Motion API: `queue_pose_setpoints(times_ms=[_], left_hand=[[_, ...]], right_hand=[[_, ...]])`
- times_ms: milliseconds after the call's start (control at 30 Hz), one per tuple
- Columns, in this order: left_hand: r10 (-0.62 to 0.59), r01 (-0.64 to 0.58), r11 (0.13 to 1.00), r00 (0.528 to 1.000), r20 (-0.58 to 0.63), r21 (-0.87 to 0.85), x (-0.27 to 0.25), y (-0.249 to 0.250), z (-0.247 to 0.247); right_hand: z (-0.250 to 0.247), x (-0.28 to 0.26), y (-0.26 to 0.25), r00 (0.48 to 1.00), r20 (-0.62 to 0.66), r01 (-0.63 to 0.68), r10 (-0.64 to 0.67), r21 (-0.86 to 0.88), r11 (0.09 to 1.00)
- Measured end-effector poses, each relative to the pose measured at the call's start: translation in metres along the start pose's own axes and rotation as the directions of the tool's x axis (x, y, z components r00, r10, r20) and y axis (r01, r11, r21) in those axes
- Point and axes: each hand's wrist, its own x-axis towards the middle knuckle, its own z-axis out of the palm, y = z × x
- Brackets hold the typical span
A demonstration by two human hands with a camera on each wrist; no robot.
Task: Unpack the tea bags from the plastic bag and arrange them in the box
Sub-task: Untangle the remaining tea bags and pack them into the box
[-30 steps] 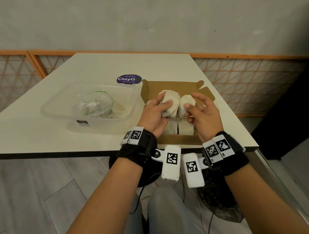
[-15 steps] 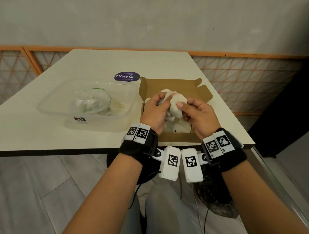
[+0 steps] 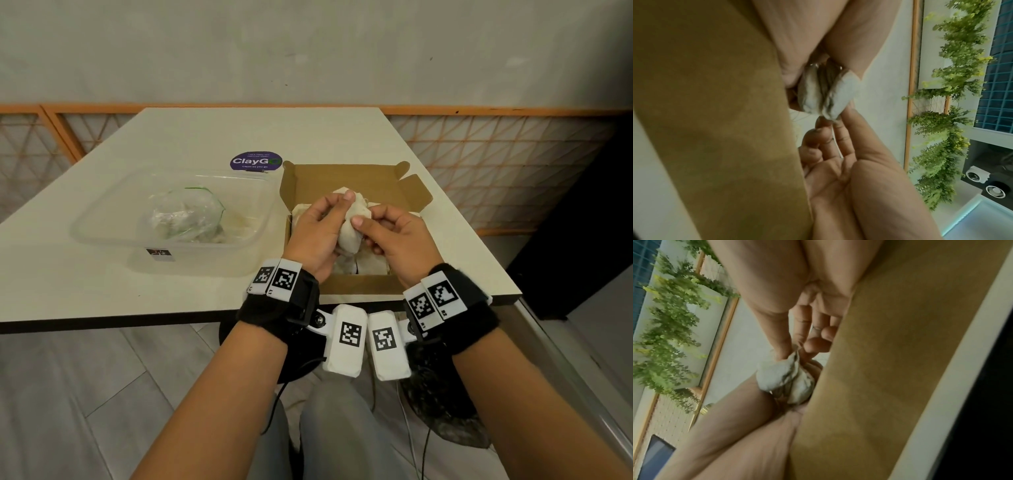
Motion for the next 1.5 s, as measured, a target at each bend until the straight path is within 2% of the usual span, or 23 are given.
queue_pose_setpoints(times_ms=[200, 367, 533, 667, 933, 1133, 1267, 1367, 1500], left_hand=[[-0.069, 0.072, 0.997, 0.994, 0.086, -0.035, -0.001, 0.006, 0.000], [-0.130, 0.134, 0.990, 0.987, 0.097, -0.038, -0.001, 0.009, -0.003], [-0.175, 0.177, 0.984, 0.983, 0.064, -0.025, -0.001, 0.006, 0.000], [-0.145, 0.144, 0.989, 0.989, 0.029, 0.033, 0.003, 0.002, 0.001], [-0.059, 0.058, 0.998, 0.998, 0.010, 0.039, 0.002, 0.001, 0.002], [-0.022, 0.014, 0.982, 0.999, 0.039, 0.187, 0.001, -0.005, 0.004], [-0.055, 0.044, 0.986, 0.996, 0.064, 0.161, -0.001, -0.001, 0.006], [-0.068, 0.051, 0.989, 0.991, 0.113, 0.140, -0.002, 0.000, 0.005], [-0.049, 0.038, 0.986, 0.997, 0.061, 0.164, -0.001, -0.003, 0.004]], right_hand=[[-0.002, 0.005, 0.003, 0.999, -0.048, -0.010, 0.011, 0.023, 1.000], [-0.003, 0.006, 0.006, 0.991, -0.131, 0.002, 0.007, 0.075, 0.997], [-0.005, 0.006, 0.005, 0.988, -0.145, -0.017, 0.052, 0.230, 0.973], [-0.007, 0.005, 0.000, 0.988, -0.139, -0.013, 0.066, 0.348, 0.937], [-0.014, 0.002, -0.006, 0.988, -0.134, 0.015, 0.071, 0.552, 0.834], [-0.006, 0.005, -0.005, 0.976, -0.200, 0.002, 0.089, 0.416, 0.909], [-0.004, 0.007, -0.002, 0.963, -0.261, 0.018, 0.065, 0.305, 0.952], [-0.004, 0.006, -0.001, 0.965, -0.250, 0.009, 0.071, 0.306, 0.952], [-0.004, 0.005, -0.006, 0.964, -0.247, -0.013, 0.100, 0.333, 0.943]])
